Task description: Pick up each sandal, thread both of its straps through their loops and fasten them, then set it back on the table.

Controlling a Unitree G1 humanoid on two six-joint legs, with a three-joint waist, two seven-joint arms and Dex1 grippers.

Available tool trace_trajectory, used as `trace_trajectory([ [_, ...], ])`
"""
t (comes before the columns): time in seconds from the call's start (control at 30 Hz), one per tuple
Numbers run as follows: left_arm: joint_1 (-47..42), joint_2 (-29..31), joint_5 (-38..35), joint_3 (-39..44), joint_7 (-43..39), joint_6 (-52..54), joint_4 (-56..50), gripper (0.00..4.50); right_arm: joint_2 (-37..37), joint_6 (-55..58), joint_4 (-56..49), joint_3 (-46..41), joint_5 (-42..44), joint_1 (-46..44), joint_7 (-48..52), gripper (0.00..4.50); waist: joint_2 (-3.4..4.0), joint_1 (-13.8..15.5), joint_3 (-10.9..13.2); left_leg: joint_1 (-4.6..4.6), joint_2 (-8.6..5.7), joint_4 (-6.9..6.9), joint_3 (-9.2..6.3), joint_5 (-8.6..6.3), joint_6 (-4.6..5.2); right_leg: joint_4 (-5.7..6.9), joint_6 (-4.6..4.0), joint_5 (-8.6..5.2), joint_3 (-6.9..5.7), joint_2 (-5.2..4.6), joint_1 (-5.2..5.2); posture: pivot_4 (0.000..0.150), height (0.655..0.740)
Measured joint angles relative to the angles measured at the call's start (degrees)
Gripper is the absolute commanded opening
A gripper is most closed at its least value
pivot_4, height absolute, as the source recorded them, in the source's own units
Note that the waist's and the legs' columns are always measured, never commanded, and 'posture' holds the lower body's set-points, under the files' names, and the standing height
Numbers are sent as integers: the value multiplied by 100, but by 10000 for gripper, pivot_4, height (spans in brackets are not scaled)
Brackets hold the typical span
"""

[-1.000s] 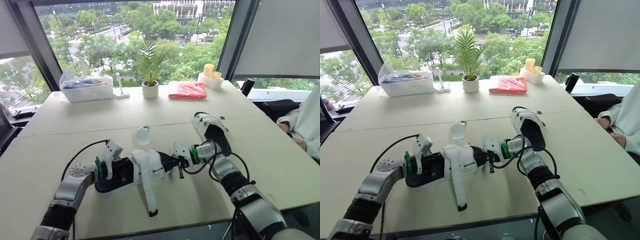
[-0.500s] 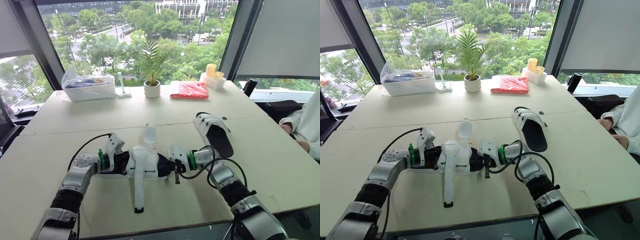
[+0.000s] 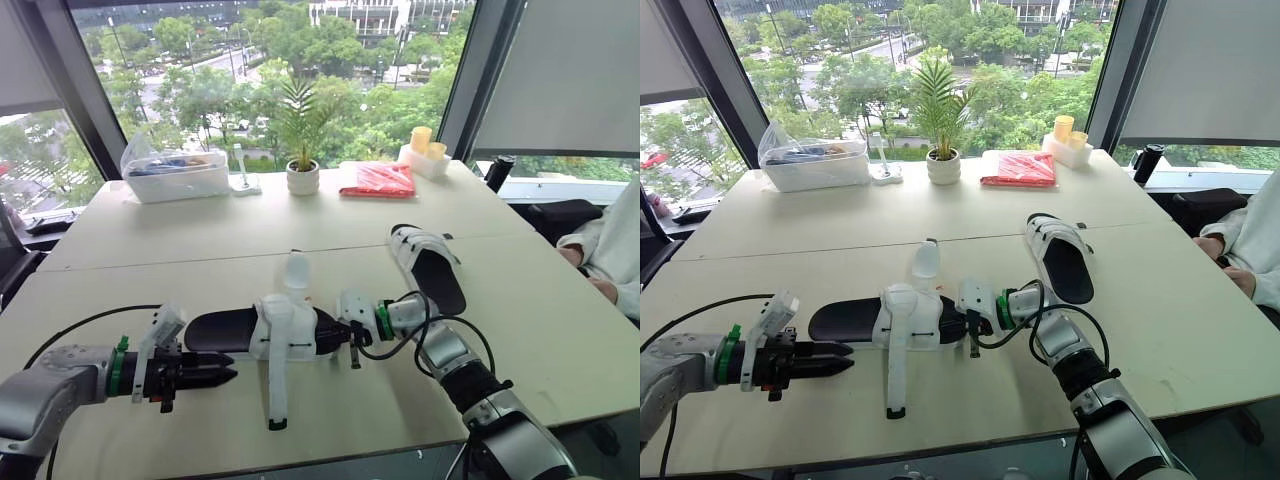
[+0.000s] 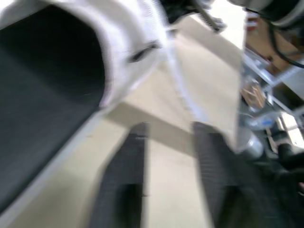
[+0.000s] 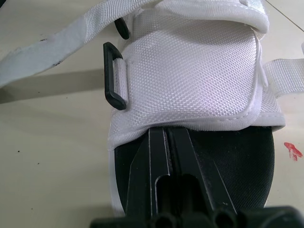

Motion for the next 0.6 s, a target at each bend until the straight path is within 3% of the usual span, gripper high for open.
trace_trajectory([
  [0.07, -47, -131, 27, -151, 136, -11, -125, 39588, 2, -44, 72, 6, 0, -55, 21, 0, 1, 3, 0, 1, 1, -1, 0, 0, 0, 0, 0, 0, -1, 1, 0, 1500, 7400],
  [0.57, -378, -1435, 458, -1482, 1232, 139, -126, 39588, 15, -185, 238, 27, 0, -143, 30, 0, -3, -5, -1, 1, 2, 1, 0, 1, 0, -1, 9, 7, -3, 2, 24, 1500, 7400],
  [0.6, -394, -1463, 434, -1480, 1263, 160, -133, 37264, 15, -188, 241, 29, 0, -145, 30, 0, -3, -6, -1, 1, 2, 1, 0, 1, 0, -1, 10, 7, -3, 2, 24, 1500, 7400],
])
